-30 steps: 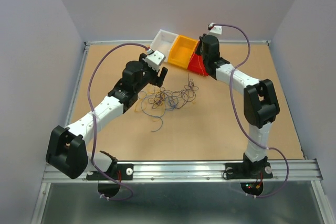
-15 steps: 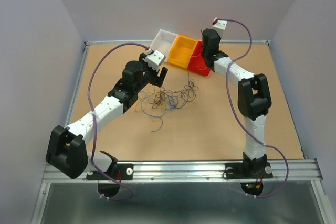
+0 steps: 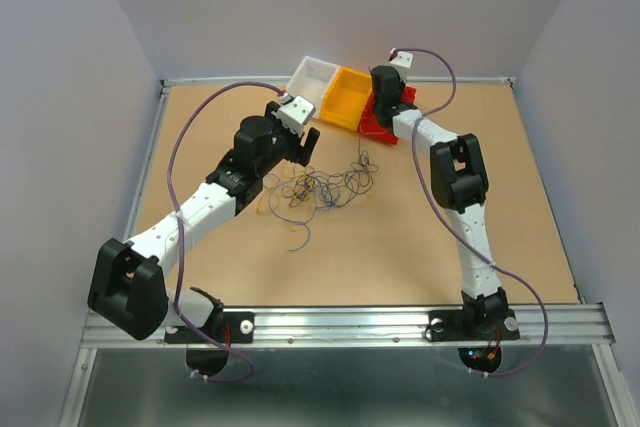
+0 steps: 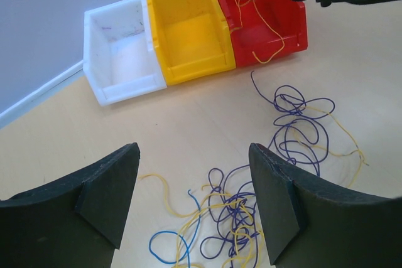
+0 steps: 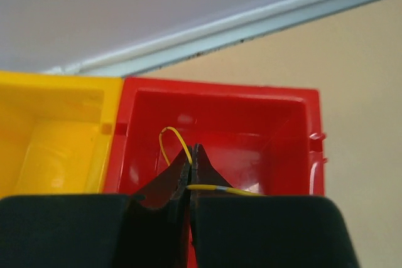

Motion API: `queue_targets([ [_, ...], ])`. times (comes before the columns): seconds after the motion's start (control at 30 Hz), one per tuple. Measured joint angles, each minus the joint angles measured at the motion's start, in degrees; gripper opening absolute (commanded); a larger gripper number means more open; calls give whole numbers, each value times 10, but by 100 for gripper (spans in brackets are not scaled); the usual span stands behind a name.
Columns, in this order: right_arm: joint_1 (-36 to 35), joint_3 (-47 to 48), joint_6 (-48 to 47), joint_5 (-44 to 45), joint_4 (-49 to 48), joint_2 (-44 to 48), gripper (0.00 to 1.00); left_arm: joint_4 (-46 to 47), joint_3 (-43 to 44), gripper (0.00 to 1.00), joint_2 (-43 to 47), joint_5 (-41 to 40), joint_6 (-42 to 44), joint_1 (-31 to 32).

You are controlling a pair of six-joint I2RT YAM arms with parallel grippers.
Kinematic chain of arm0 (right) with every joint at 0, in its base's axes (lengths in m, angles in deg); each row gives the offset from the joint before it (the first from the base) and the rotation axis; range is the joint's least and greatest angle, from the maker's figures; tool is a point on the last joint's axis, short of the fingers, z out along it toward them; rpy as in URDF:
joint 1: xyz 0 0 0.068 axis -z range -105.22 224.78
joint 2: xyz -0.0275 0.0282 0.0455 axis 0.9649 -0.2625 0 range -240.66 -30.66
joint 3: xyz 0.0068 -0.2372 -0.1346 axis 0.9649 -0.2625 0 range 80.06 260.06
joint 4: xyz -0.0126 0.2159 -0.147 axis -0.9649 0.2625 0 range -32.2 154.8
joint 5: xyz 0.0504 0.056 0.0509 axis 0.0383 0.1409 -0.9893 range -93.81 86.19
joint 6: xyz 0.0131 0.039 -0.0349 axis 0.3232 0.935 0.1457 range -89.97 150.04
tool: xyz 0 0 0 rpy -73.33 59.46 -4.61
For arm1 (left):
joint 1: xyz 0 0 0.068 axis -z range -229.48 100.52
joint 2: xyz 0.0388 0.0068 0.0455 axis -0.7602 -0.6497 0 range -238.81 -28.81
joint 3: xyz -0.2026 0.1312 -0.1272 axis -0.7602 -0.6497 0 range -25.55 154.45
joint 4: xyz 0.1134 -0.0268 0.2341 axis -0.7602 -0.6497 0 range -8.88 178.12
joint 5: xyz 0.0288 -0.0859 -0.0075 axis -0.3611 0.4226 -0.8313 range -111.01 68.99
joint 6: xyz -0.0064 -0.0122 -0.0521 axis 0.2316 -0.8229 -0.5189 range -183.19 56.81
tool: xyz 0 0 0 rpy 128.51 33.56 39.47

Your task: Untangle the cables

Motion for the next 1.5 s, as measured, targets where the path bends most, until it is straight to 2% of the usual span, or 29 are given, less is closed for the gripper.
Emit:
queue_targets([
  [0.33, 23, 40, 96, -84, 111, -61, 1, 0, 0, 82, 0, 1, 0, 0],
  [0.47, 33, 41, 116, -99, 120, -61, 12, 0, 0, 82, 0, 0, 0, 0],
  [0.5, 35, 41, 119, -101, 120, -61, 20, 0, 0, 82, 0, 0, 0, 0],
  [0.63, 37, 40, 122, -108, 136, -51, 40, 0, 0, 82, 0, 0, 0, 0],
  [0.8, 37, 40, 117, -110, 149, -11, 47, 0, 0, 82, 0, 0, 0, 0],
  [1.0, 37, 38, 110, -108, 147, 52, 64, -1, 0, 82, -7, 0, 0, 0],
  [1.1, 37, 20, 106, -108, 144, 81, 69, -2, 0, 82, -9, 0, 0, 0],
  [1.27, 37, -31, 98, -124, 145, 120, 70, -1, 0, 82, -10, 0, 0, 0],
  [1.3, 37, -37, 96, -130, 146, 123, 64, -2, 0, 82, -11, 0, 0, 0],
  [1.37, 37, -44, 94, -142, 147, 126, 59, -1, 0, 82, -12, 1, 0, 0],
  [1.5, 37, -44, 103, -188, 148, 125, 63, -3, 0, 82, -19, 0, 0, 0],
])
